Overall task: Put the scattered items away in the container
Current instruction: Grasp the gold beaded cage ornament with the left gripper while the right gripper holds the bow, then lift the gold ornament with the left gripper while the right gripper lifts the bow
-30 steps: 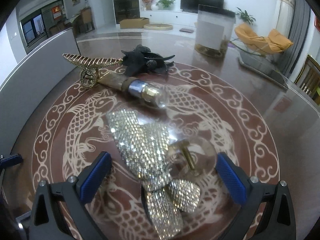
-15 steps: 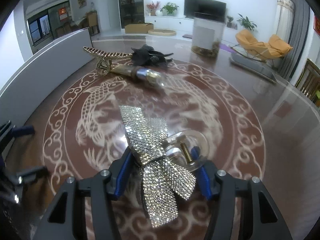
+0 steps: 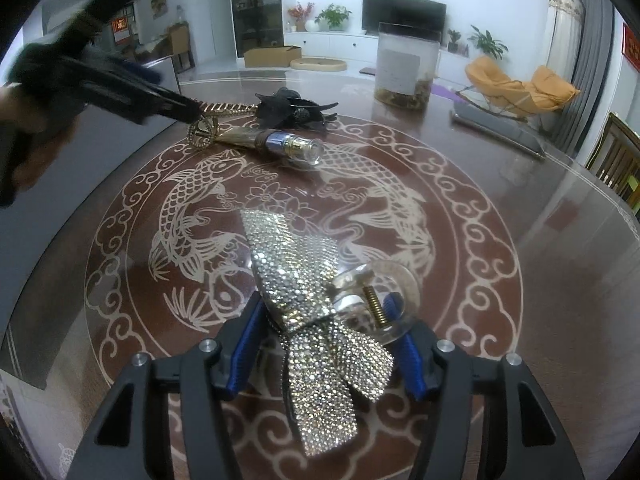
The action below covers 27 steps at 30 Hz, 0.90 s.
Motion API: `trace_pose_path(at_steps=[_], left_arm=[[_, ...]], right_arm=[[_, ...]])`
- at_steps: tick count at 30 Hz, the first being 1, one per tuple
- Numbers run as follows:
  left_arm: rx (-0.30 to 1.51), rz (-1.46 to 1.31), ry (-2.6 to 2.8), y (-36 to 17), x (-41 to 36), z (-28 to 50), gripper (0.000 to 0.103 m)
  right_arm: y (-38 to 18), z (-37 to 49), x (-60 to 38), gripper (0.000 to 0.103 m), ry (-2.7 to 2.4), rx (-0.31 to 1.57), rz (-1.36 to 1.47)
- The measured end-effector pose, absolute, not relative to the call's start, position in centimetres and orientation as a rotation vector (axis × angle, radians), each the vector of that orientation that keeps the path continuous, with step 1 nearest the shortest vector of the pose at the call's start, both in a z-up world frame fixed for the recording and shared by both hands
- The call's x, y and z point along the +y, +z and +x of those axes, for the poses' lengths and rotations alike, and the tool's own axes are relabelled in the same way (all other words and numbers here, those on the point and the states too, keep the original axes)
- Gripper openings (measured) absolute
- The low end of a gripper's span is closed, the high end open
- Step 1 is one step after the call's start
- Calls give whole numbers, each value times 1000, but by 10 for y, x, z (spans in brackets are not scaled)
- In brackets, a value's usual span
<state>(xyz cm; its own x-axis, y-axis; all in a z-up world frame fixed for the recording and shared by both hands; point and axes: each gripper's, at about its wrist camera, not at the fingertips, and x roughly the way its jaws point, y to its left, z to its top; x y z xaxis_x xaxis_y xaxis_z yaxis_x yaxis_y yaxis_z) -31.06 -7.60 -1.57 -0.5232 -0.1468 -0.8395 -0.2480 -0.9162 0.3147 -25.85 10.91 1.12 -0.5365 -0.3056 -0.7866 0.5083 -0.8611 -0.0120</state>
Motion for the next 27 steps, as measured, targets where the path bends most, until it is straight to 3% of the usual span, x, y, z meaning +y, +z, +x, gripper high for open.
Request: trace_pose_path(at_steps=[3,7,9,10,11,20,27], left_arm=[[744,-1484,2617,-25,-72,-325,103],[647,-1505,2585,-35,-82,-342,103],[527,-1524,2525,-40,-87,-345,79],[483,-1552,2501,-43,-90,-346,48],[448,-1570,2503,-45,-93,-347,28],[65,-1570,2636,-35,-106,-271,27],[116,-1532,2628,-40,-62,-141,27]], right_arm=[[11,-258,109,60,-2382,330,1154],[11,-259,110,61,-2378,326,1154],[11,-258,110,61,-2378,327,1154],[11,-259,111,61,-2378,327,1154],[11,-258,110,61,-2378,327,1154],[11,-258,111,61,-2378,327,1153],[18,-248,110,61,-2364,328,1075]])
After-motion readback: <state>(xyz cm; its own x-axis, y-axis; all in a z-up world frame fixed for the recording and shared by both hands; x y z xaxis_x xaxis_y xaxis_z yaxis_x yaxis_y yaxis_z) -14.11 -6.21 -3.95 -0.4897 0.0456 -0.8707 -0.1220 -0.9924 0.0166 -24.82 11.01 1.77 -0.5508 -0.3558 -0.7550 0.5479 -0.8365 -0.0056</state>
